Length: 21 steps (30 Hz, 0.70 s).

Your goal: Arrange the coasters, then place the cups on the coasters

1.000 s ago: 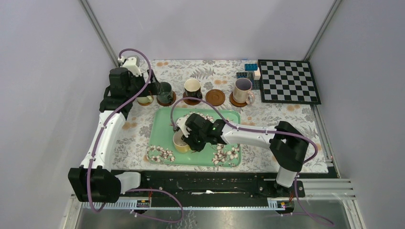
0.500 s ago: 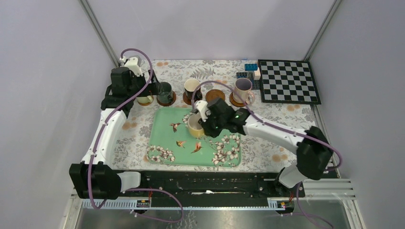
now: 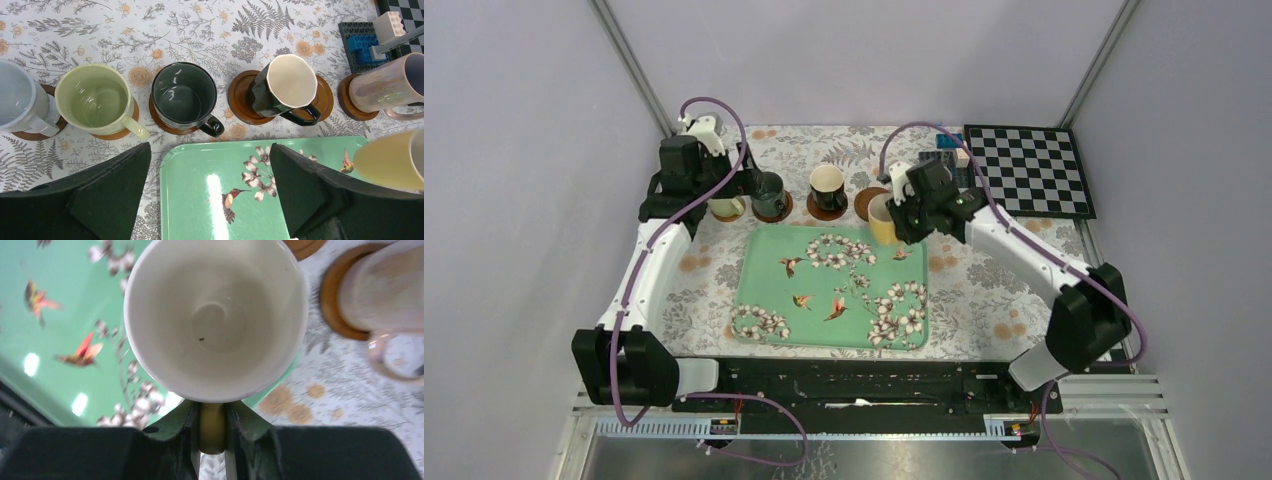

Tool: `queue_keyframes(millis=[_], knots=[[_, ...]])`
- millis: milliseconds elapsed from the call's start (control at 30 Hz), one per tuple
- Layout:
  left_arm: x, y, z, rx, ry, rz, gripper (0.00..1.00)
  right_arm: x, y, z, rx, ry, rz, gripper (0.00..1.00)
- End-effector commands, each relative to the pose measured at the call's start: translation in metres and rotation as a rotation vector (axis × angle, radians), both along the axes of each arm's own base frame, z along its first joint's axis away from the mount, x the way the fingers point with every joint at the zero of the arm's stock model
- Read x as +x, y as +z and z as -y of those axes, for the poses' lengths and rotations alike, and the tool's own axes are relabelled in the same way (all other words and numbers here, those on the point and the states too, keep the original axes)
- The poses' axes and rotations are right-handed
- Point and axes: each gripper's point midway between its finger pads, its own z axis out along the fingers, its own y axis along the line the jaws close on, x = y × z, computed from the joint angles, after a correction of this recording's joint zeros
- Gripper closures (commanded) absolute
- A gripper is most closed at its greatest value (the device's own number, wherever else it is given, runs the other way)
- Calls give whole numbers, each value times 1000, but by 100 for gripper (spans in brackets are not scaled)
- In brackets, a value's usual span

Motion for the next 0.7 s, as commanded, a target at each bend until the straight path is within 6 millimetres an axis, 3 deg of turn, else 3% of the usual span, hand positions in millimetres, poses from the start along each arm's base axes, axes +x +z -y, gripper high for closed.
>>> queue_keyframes(millis=[0,100,400,667], knots=[[17,40,-2,-3,-3,125,1,73,52,-10,79,-106,183,100],[19,42,-2,0,-1,129,1,96,57,-15,76,-119,229,100],[20,41,-5,3,5,127,1,151,41,-30,61,-189,266,100],[22,43,-6,7,7,131,1,174,25,-35,77,-240,274,100]])
